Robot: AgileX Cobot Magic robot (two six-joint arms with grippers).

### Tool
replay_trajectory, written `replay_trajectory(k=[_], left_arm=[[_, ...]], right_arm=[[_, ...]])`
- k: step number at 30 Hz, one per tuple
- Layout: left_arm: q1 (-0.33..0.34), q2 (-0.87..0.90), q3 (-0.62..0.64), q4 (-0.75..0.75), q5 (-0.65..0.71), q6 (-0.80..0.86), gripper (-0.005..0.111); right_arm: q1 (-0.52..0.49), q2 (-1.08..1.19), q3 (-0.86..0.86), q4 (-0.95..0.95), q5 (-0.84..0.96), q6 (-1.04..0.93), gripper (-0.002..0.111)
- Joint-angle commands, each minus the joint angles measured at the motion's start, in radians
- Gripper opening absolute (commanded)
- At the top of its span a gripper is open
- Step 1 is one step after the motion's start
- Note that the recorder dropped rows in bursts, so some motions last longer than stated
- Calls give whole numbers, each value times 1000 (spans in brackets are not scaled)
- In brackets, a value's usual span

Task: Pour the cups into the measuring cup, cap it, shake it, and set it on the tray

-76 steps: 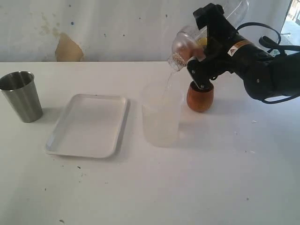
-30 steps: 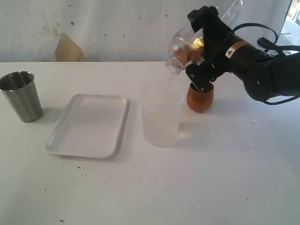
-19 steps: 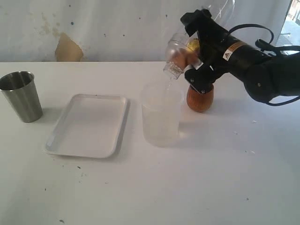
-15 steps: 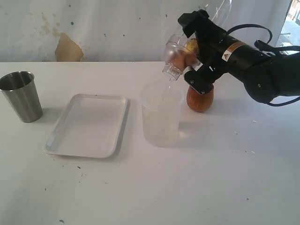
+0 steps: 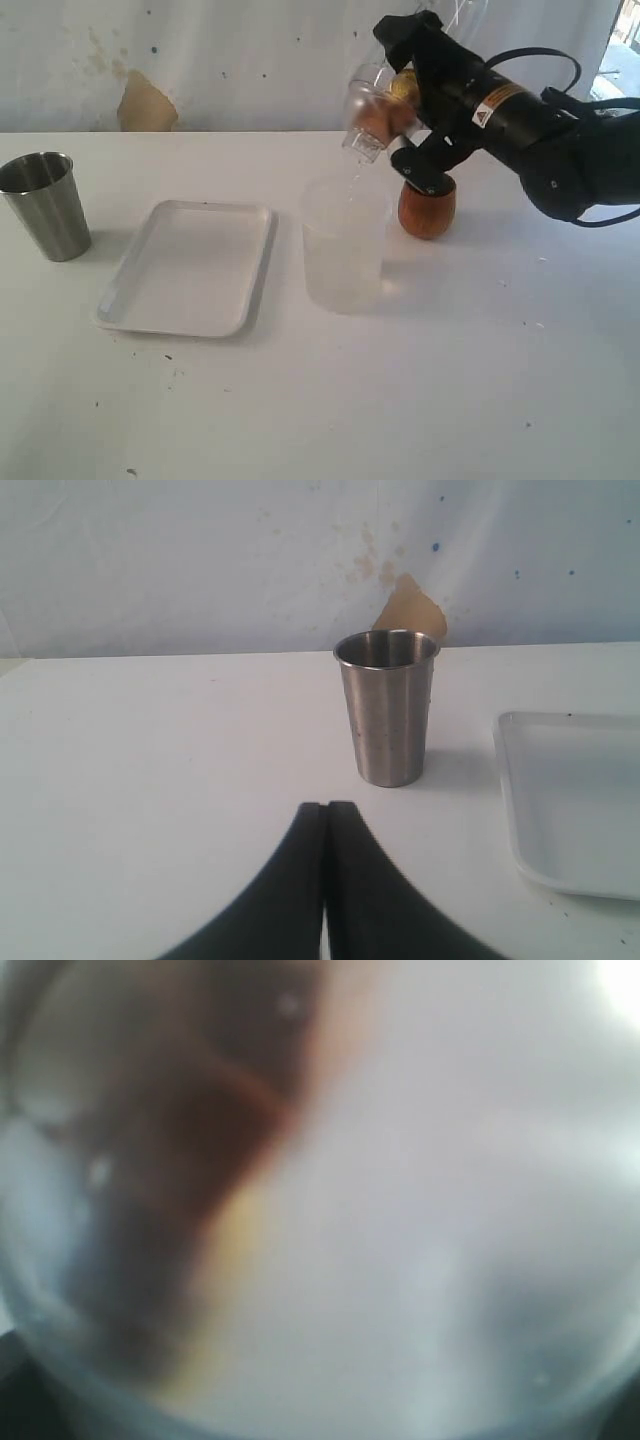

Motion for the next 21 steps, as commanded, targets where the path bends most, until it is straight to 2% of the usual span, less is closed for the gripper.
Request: replay_trajectory(k=[1, 11, 17, 21], left_arm=[[-3, -4, 5, -8, -2, -3, 0], [-3, -4, 5, -8, -2, -3, 0], [-3, -4, 5, -8, -2, -3, 0], [-3, -4, 5, -8, -2, -3, 0]], right_arm=[[-4, -10, -9, 3, -50, -19, 0], [-4, -10, -9, -70, -45, -19, 0], [-4, -10, -9, -184, 106, -19, 0], [-4, -10, -9, -184, 142, -19, 0]])
